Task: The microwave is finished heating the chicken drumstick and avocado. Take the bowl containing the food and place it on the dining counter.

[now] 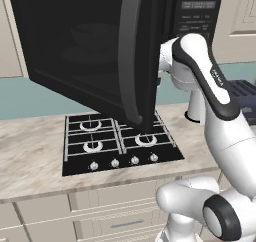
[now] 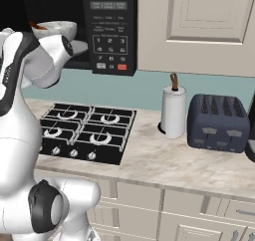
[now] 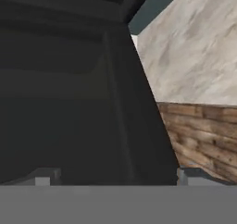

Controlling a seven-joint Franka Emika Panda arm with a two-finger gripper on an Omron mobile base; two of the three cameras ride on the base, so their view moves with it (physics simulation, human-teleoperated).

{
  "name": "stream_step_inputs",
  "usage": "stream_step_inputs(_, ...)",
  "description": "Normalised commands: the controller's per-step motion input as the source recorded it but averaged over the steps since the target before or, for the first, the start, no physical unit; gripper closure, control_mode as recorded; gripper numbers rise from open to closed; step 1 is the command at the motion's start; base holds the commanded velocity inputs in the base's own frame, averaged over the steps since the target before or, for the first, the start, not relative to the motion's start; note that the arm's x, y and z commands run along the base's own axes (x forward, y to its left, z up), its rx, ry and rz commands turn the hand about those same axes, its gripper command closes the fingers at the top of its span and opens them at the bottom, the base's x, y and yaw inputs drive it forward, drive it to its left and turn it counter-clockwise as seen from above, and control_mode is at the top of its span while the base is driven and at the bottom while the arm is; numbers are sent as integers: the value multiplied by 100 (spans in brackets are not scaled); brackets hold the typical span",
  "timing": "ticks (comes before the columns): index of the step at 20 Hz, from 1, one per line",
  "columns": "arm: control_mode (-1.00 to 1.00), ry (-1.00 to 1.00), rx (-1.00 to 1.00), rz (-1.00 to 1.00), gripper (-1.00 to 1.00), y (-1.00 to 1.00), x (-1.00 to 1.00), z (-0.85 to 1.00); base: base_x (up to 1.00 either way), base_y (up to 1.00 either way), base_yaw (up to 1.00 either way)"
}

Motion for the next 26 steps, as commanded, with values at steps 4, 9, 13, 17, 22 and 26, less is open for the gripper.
stream_step_inputs(4,-100,15,9,25,-100,100,-68,0,0,0,0)
stream_step_inputs(9,-100,5,4,16,-100,100,-56,0,0,0,0)
stream_step_inputs(13,-100,0,1,2,-100,93,-23,0,0,0,0)
stream_step_inputs(17,-100,1,-2,0,-100,14,2,0,0,0,0)
stream_step_inputs(22,-100,0,0,-18,-100,-85,49,5,0,0,0)
stream_step_inputs(26,-100,0,0,-20,-100,-100,55,5,0,0,0)
